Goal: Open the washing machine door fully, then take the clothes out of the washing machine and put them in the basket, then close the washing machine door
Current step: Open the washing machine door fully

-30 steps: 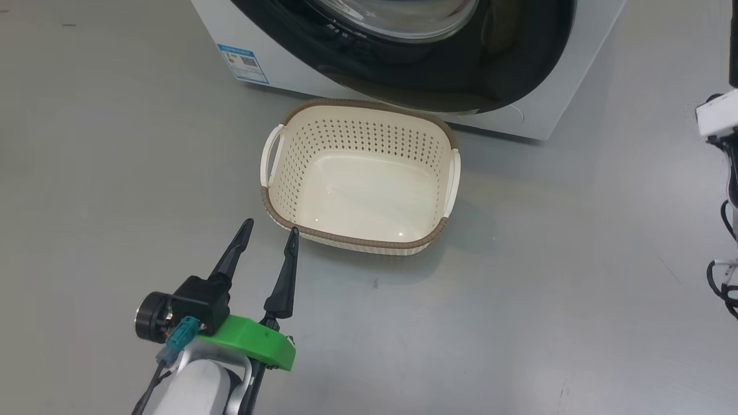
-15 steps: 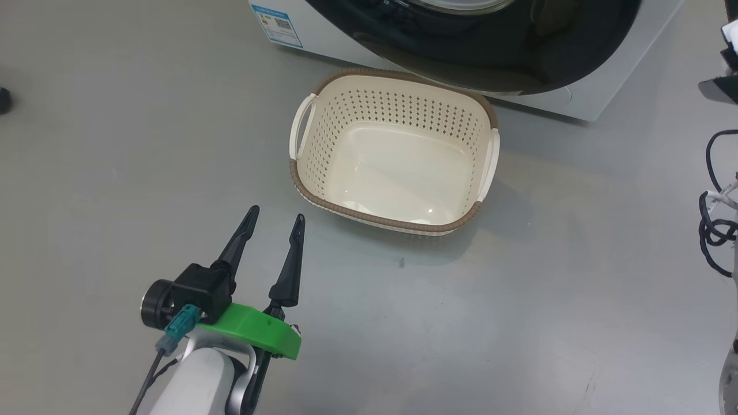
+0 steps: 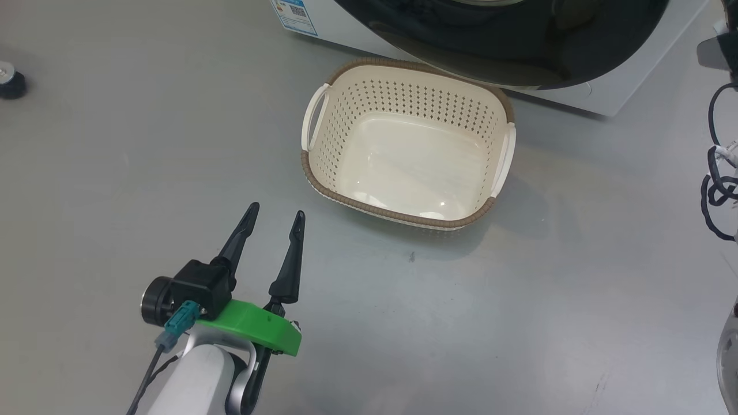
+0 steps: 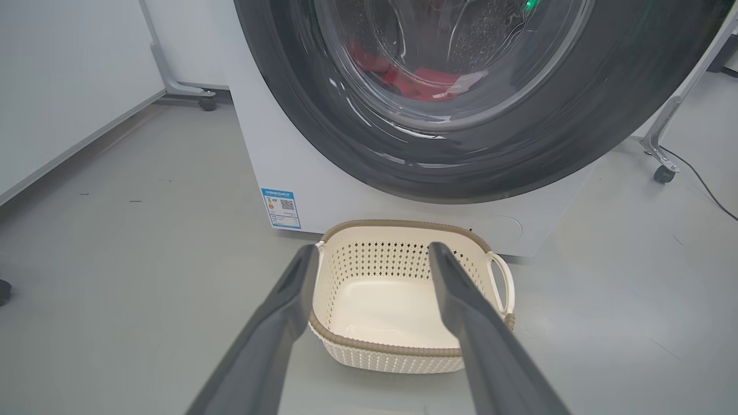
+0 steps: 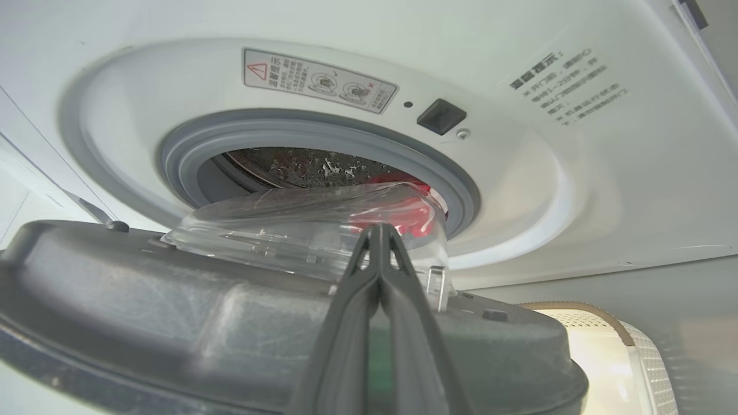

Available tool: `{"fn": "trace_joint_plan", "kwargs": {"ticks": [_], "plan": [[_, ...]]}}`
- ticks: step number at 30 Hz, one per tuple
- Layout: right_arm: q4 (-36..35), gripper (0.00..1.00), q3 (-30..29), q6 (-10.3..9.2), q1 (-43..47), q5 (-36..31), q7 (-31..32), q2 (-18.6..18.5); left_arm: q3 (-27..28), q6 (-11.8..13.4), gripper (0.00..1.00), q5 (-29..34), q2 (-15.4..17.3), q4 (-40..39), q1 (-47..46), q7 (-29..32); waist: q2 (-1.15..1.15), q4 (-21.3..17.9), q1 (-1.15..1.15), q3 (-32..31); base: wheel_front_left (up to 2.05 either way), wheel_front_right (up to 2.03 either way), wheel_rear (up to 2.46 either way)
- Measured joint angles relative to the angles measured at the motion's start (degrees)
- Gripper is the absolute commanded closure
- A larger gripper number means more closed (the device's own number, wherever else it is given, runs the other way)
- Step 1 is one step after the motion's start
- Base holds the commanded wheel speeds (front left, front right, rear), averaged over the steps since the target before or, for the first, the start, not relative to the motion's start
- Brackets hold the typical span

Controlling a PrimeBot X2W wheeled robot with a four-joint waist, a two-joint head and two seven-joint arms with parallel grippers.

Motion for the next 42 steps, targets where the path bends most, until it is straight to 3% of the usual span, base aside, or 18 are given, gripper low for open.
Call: {"fn": "trace_joint_plan", "kwargs": {"ticks": [19, 35, 42], "plan": [[4.85, 1.00, -1.60, -2.23, -1.10, 7.72, 9.22, 1.91, -0.16, 0.01, 0.00, 0.00, -0.01, 0.96, -0.51, 0.00, 0.00, -0.28, 0.00, -0.80, 0.00, 0.00, 0.00], [8.46, 1.00, -0.40, -2.13, 3.07, 11.39, 14.86, 5.70, -0.13, 0.26, 0.00, 0.42, -0.01, 2.90, -0.43, 0.00, 0.00, -0.71, 0.00, -5.25, 0.00, 0.00, 0.00], [9.87, 1.00, 0.15, -1.07, 7.04, 13.13, 16.28, 6.92, -0.12, 0.30, 0.00, 1.25, -0.01, 3.77, 0.23, 0.00, 0.00, -1.04, 0.00, -8.08, 0.00, 0.00, 0.00]]}}
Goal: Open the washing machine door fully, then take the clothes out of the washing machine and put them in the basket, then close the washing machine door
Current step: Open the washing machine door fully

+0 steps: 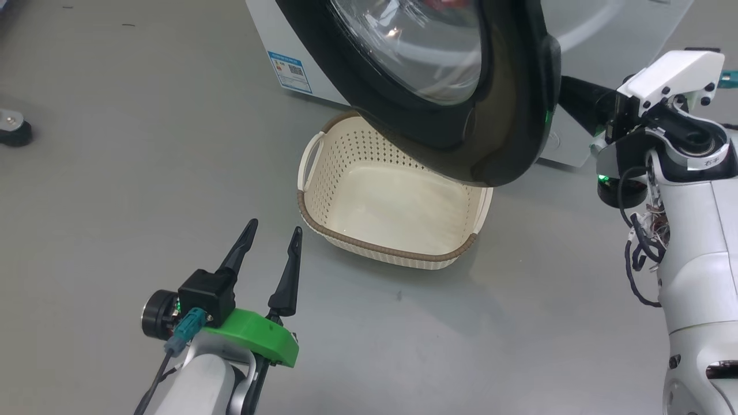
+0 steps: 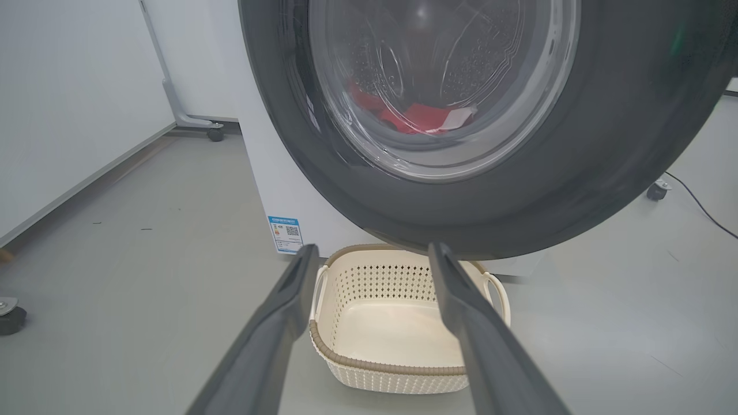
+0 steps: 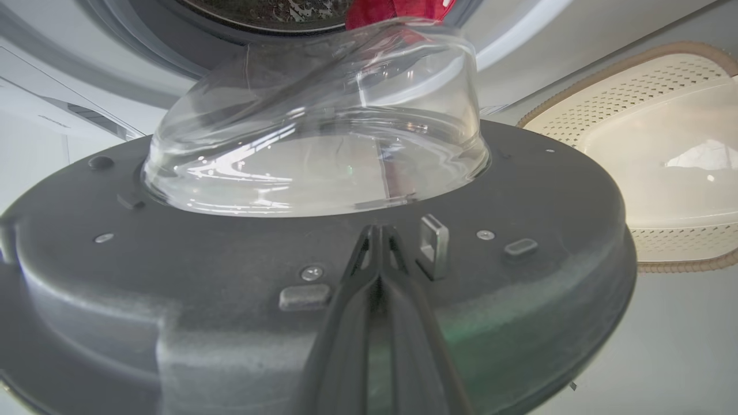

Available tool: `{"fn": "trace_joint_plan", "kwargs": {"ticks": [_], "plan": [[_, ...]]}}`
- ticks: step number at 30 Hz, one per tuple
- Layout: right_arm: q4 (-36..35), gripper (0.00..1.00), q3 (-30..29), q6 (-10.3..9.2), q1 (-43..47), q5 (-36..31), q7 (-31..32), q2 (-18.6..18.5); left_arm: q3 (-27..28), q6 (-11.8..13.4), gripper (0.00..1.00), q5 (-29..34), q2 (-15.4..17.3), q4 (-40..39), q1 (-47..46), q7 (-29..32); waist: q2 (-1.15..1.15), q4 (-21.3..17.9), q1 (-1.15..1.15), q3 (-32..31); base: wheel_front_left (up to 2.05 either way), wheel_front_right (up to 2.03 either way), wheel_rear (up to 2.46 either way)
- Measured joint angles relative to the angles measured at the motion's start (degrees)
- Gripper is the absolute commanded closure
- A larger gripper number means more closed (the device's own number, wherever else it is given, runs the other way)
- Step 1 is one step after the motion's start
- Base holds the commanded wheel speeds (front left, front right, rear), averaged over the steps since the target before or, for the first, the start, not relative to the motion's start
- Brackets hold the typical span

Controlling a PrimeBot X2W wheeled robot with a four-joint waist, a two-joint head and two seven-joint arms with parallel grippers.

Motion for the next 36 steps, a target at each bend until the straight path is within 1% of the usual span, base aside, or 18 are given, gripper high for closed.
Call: {"fn": "trace_joint_plan", "kwargs": {"ticks": [3, 6, 11, 24, 31, 36], "plan": [[0.14, 1.00, 0.66, 0.92, 1.33, 0.03, 0.33, 0.37, -0.11, 0.00, 0.00, 0.45, 0.00, 0.43, 0.76, 0.00, 0.00, -0.14, 0.00, -1.09, 0.00, 0.00, 0.00], [0.36, 1.00, 0.67, 1.05, 2.81, 0.82, 0.75, 0.47, -0.24, 0.00, 0.00, 0.47, 0.01, 0.64, 1.16, 0.00, 0.00, -0.22, 0.00, -2.18, 0.00, 0.00, 0.00], [0.49, 1.00, 0.68, 1.94, 4.45, 1.60, 0.75, 0.97, -0.25, 0.00, 0.00, 0.82, 0.02, 0.93, 2.55, 0.00, 0.00, -0.33, 0.00, -3.90, 0.00, 0.00, 0.00], [-0.29, 1.00, 2.36, 2.03, 6.27, 4.50, 0.74, 1.65, -0.22, 0.00, 0.00, 0.87, 0.03, 0.74, 3.05, 0.00, 0.00, -0.43, 0.00, -5.18, 0.00, 0.00, 0.00], [-0.83, 1.00, 4.72, 2.12, 7.14, 5.56, 0.74, 1.76, -0.25, 0.00, 0.00, 0.87, 0.03, 0.52, 3.19, 0.00, 0.00, -0.24, 0.00, -5.19, 0.00, 0.00, 0.00], [-1.14, 1.00, 7.40, 2.11, 7.38, 9.26, 0.75, 1.77, -0.36, 0.00, 0.00, 0.87, 0.03, 0.44, 3.20, 0.00, 0.00, 0.07, 0.00, -5.16, 0.00, 0.00, 0.00]]}}
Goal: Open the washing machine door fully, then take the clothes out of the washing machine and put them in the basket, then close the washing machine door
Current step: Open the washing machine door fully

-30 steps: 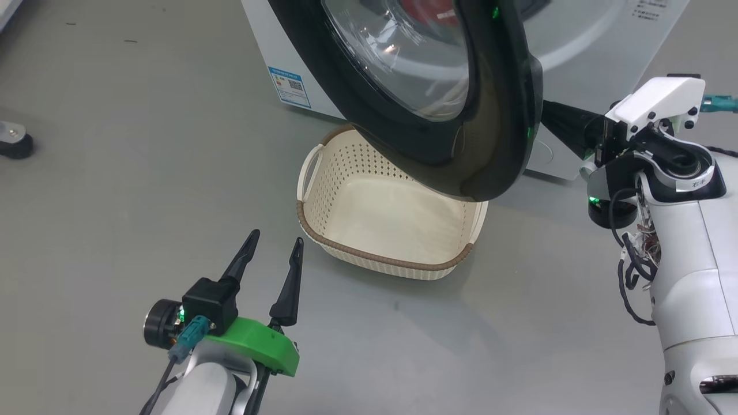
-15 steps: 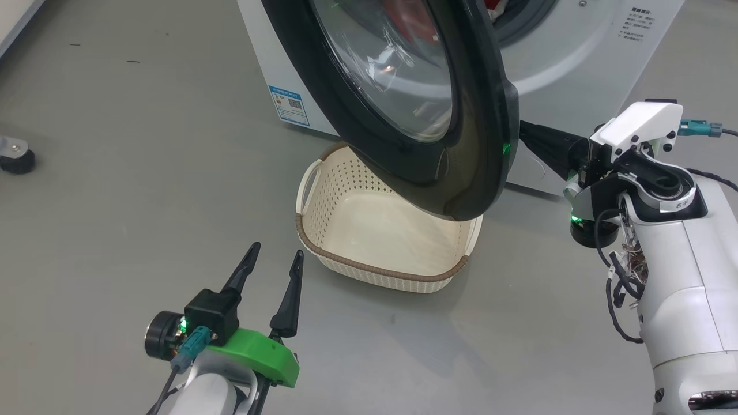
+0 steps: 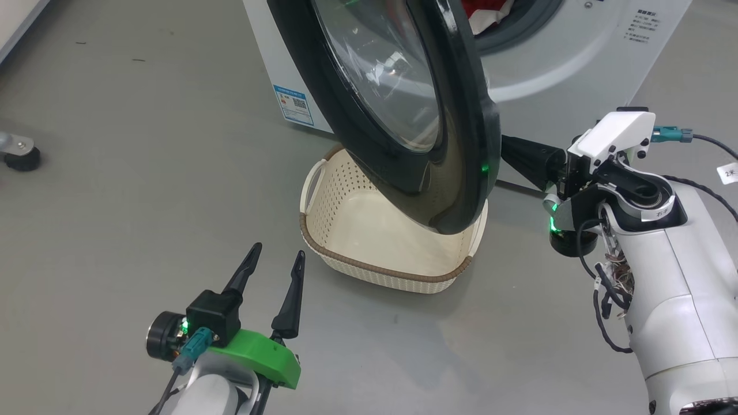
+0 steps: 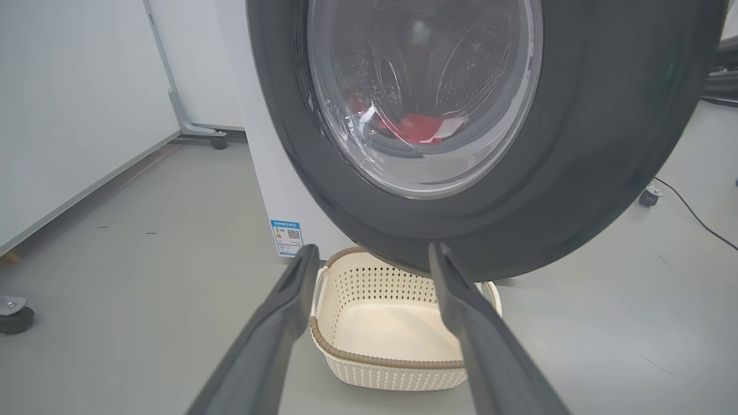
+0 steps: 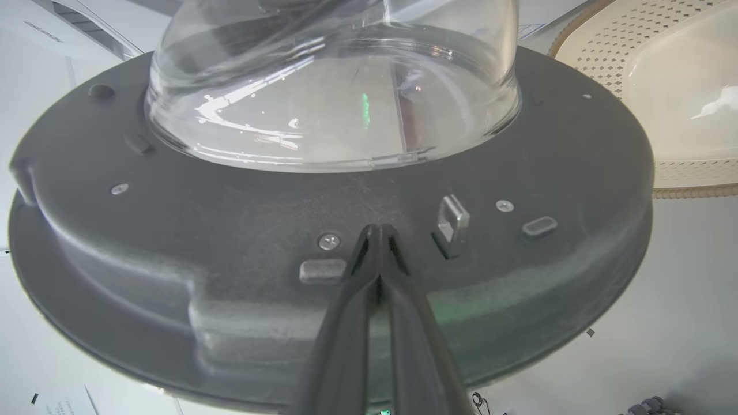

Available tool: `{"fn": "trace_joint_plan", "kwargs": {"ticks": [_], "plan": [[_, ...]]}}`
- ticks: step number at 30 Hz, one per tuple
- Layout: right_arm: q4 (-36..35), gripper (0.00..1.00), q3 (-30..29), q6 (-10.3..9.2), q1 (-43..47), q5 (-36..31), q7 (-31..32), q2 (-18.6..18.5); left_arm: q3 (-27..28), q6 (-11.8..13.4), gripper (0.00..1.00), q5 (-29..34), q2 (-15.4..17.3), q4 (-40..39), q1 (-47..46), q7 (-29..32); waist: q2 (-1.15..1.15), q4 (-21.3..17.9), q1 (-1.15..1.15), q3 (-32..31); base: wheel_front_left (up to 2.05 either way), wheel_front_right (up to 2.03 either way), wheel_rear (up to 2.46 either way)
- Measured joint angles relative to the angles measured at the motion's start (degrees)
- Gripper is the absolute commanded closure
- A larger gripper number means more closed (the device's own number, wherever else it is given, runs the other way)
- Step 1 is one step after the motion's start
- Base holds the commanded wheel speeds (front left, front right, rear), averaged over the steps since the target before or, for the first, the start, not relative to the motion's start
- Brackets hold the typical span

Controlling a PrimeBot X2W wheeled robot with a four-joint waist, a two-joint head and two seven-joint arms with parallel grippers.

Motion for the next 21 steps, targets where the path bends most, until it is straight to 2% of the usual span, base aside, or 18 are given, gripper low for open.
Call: {"fn": "trace_joint_plan", "kwargs": {"ticks": [21], "plan": [[-2.92, 1.00, 12.10, -0.33, 3.32, 9.10, -1.78, -0.04, -0.66, 0.01, 0.00, -0.01, 0.02, -0.09, 0.65, 0.00, 0.00, 2.15, 0.00, -0.99, 0.00, 0.00, 0.00]]}}
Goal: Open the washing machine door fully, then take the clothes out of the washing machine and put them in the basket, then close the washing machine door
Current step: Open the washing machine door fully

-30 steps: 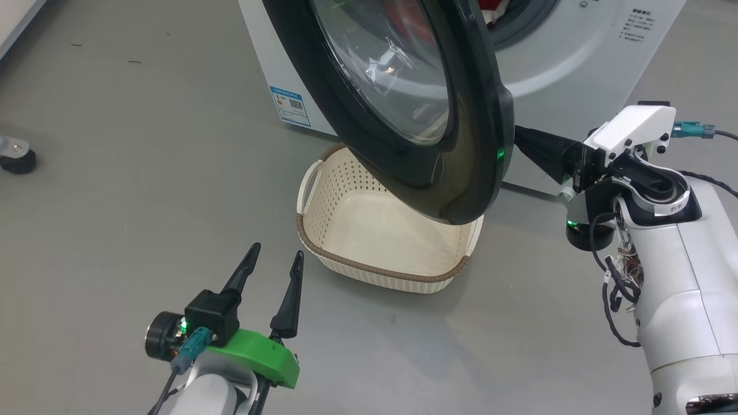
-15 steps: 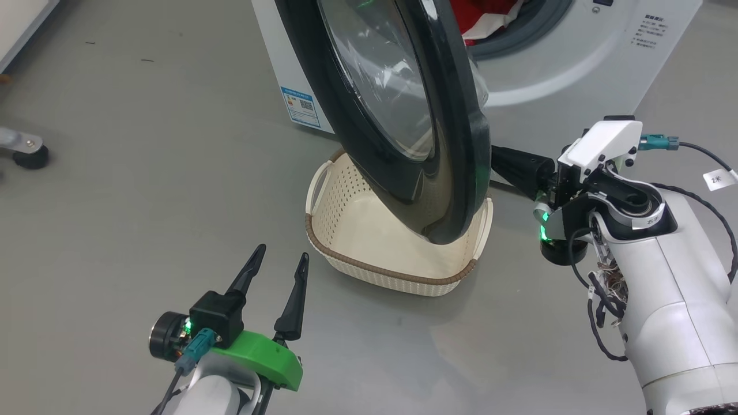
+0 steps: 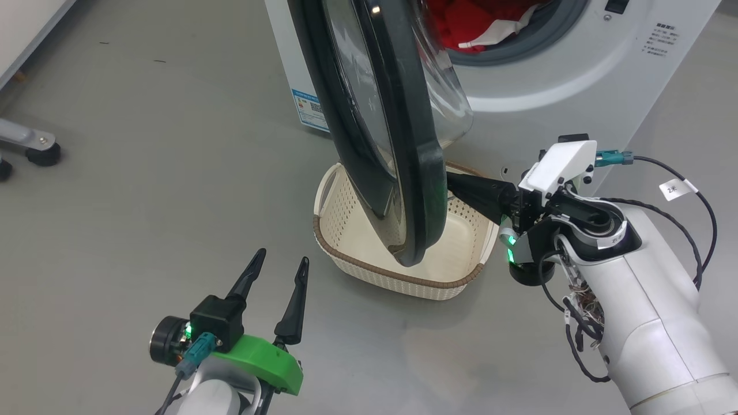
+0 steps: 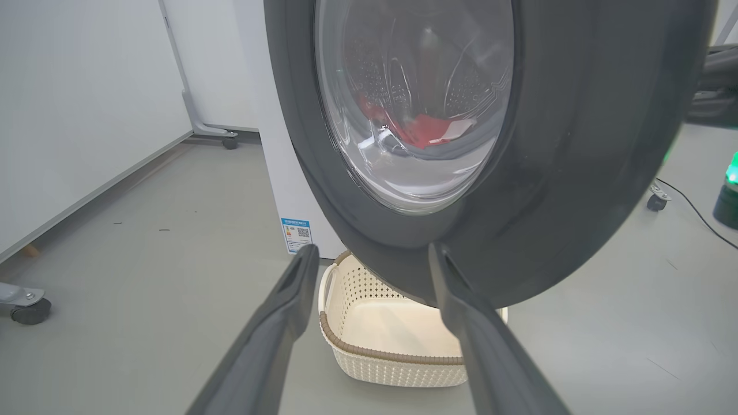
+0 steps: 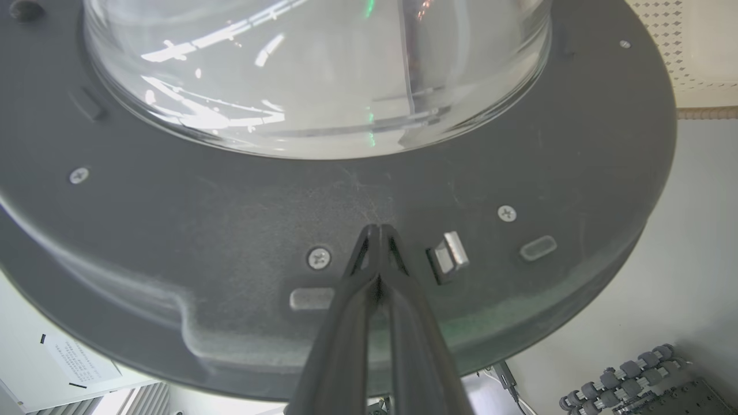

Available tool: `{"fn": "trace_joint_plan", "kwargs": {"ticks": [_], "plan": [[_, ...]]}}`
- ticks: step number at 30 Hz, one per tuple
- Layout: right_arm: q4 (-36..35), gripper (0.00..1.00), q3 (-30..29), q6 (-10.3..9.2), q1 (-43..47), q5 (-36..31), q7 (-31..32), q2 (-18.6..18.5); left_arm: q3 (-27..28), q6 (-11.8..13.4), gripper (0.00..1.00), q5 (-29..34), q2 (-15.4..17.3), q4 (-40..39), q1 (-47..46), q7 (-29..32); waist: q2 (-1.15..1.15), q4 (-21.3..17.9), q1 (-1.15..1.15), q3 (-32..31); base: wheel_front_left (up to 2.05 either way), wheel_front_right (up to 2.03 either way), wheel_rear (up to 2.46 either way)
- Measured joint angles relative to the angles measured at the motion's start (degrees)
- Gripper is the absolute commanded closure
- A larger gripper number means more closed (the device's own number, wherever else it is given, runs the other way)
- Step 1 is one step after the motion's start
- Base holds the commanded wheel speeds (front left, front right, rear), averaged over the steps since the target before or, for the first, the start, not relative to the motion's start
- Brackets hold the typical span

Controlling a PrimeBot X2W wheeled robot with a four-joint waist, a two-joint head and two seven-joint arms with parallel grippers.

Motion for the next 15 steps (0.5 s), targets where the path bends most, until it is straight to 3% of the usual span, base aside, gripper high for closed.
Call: {"fn": "trace_joint_plan", "kwargs": {"ticks": [15], "plan": [[-3.47, 1.00, 8.58, -0.43, 1.10, 5.22, -3.02, -0.07, -0.10, 0.46, 0.00, 0.00, 0.01, -0.19, 0.23, 0.00, 0.00, 1.10, 0.00, -0.01, 0.00, 0.00, 0.00]]}}
